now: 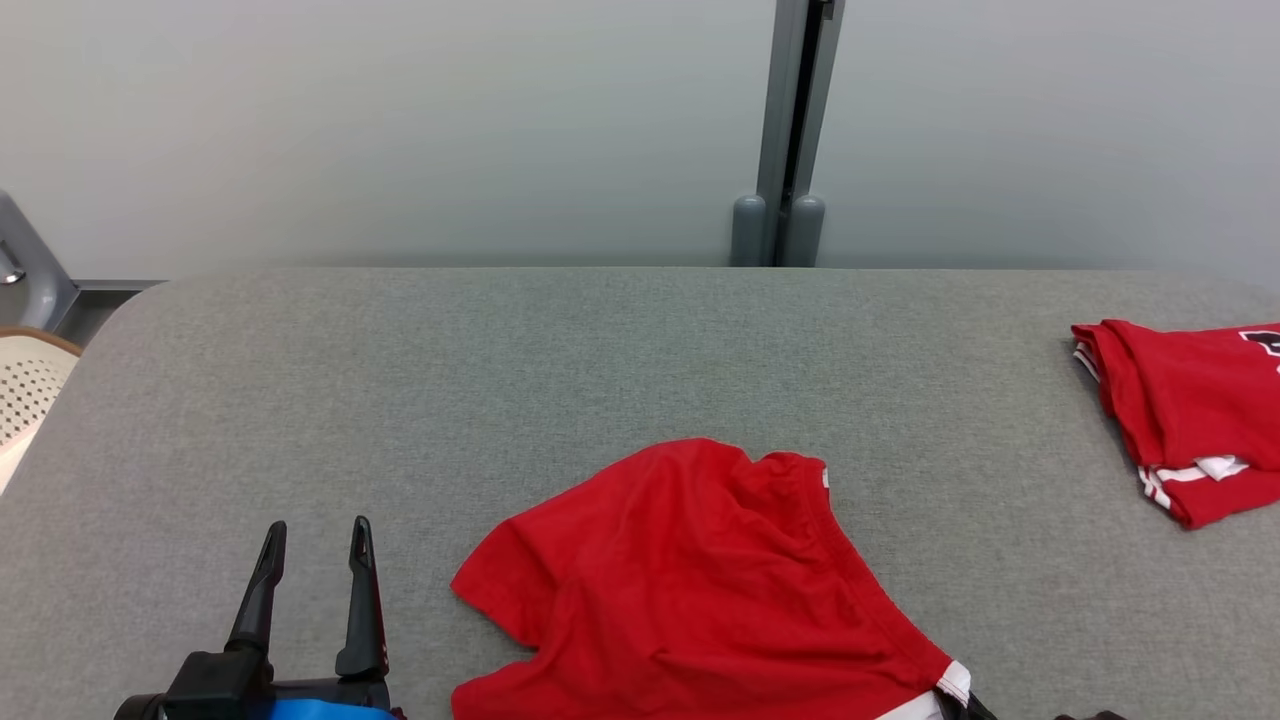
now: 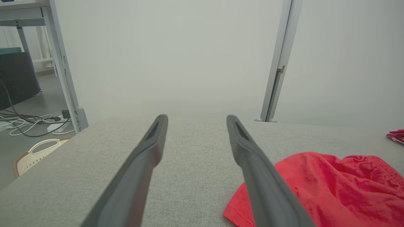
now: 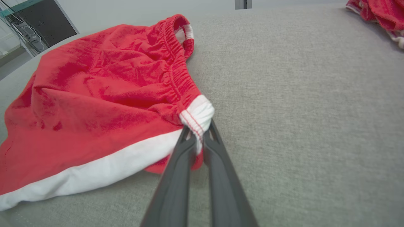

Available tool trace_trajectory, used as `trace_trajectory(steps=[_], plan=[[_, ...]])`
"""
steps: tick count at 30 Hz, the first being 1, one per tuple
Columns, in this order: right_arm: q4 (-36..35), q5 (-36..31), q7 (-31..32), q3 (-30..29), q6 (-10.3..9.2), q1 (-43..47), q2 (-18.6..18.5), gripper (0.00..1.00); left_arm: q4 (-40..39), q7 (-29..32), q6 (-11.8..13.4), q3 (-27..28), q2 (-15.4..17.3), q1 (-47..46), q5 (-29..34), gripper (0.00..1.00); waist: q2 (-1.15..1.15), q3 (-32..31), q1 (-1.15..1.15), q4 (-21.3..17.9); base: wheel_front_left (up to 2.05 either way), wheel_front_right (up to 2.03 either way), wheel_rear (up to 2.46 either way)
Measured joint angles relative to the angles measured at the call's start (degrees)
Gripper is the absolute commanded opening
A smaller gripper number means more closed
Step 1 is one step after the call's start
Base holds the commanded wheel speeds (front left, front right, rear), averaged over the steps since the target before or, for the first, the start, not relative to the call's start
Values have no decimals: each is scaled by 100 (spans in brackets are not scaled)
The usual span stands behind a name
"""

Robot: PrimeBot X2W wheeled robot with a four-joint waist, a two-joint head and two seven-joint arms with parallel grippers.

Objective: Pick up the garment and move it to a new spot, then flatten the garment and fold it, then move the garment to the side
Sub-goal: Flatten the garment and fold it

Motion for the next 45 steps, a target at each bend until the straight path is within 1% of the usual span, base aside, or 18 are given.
trace_trajectory(steps=[1,2,6,8,12,16,22,26,30,38,45], plan=[[-105,-19,27,-55,0,94,45,18,0,0,-1,4,-2,9,0,100,0,2,0,-27,0,0,0],[-208,-19,58,-122,0,163,91,100,-5,0,0,9,-4,12,0,100,0,5,0,-50,0,0,0],[-541,-194,127,-374,-1,272,133,100,0,0,-1,14,-22,12,2,100,0,-7,0,-92,0,0,0],[-737,-335,124,-441,0,253,134,100,0,0,-3,52,-19,12,2,100,0,-4,0,-131,0,0,0],[-1126,-464,40,-751,-1,105,142,100,3,0,-15,80,-13,14,7,100,0,-16,0,-168,0,0,0],[-1816,-592,-82,-971,0,-103,308,100,7,0,-34,107,-10,49,32,100,0,-23,0,-197,0,0,0],[-2356,-871,-105,-1145,-1,-201,533,100,26,0,-52,104,-5,71,51,100,0,17,0,-241,0,0,0],[-2431,-993,-109,-1143,-1,-206,653,100,85,1,-111,-10,34,70,135,100,0,66,1,-256,0,0,0],[-2380,-1026,-109,-1129,-1,-190,689,100,303,0,-207,-197,70,65,182,100,0,88,1,-260,0,0,0],[-2274,-1028,-109,-1131,-1,-181,713,100,988,83,-349,-669,202,98,162,100,0,80,1,-319,0,0,0],[-2241,-1027,-109,-1123,-1,-173,720,100,1614,99,-403,-1057,248,253,66,100,0,138,1,-355,0,0,0]])
